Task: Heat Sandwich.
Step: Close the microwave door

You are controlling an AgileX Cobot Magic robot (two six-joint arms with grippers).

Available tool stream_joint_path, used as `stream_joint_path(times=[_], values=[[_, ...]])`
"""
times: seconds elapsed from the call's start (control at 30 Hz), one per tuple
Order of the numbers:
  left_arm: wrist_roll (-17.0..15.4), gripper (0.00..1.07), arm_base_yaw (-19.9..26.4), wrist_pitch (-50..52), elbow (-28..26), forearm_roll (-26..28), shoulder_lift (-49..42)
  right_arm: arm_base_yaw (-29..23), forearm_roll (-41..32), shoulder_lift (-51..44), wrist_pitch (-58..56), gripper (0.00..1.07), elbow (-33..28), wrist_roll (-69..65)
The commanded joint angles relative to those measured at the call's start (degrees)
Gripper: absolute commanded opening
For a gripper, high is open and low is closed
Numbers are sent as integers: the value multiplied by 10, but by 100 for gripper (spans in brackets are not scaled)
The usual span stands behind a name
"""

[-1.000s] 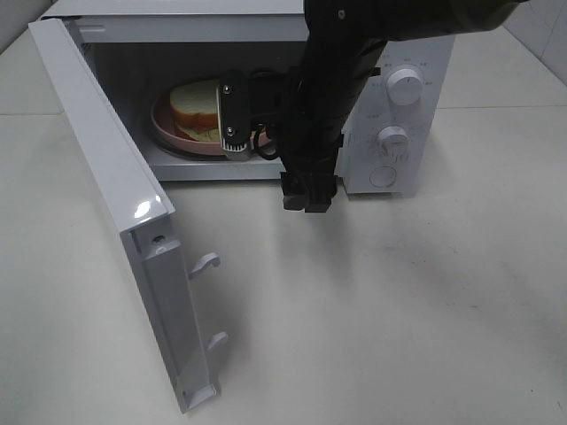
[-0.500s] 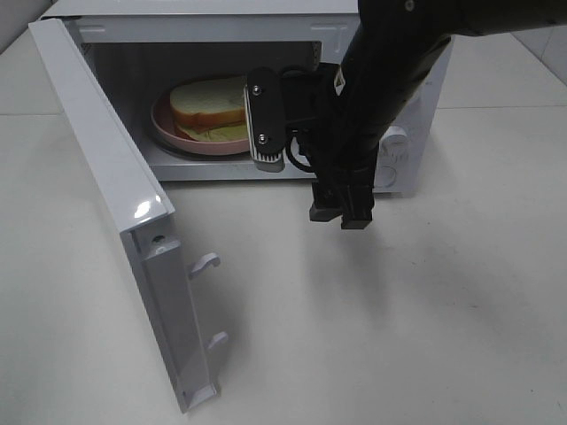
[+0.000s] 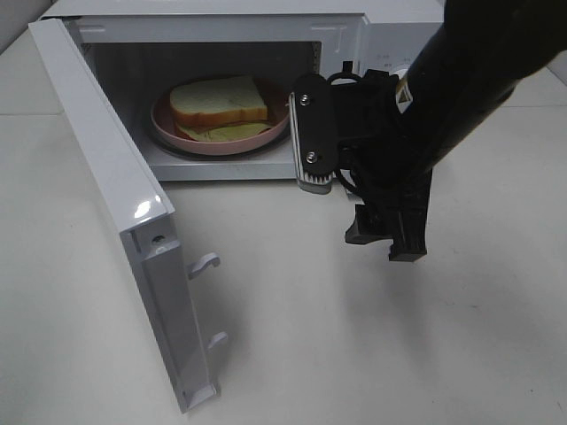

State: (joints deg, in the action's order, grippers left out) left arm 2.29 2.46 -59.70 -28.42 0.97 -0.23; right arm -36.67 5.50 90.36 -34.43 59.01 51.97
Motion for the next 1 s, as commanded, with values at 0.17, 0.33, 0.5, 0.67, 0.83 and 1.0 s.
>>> stream_joint_path(times=[0.17, 0.33, 0.5, 0.67, 0.83, 1.0], values=[[-2, 99, 0, 3, 1, 0, -17, -1, 0, -65, 8, 76, -64, -36], [-2, 99, 0, 3, 1, 0, -17, -1, 0, -111, 8, 76, -99, -59], [-2, 99, 0, 3, 1, 0, -17, -1, 0, -150, 7, 76, -129, -78], [-2, 99, 0, 3, 1, 0, -17, -1, 0, -186, 7, 76, -156, -96], [-2, 99, 0, 3, 1, 0, -17, -1, 0, -226, 6, 76, -177, -139], [-2, 99, 0, 3, 1, 0, -17, -1, 0, -265, 3, 76, -195, -172]])
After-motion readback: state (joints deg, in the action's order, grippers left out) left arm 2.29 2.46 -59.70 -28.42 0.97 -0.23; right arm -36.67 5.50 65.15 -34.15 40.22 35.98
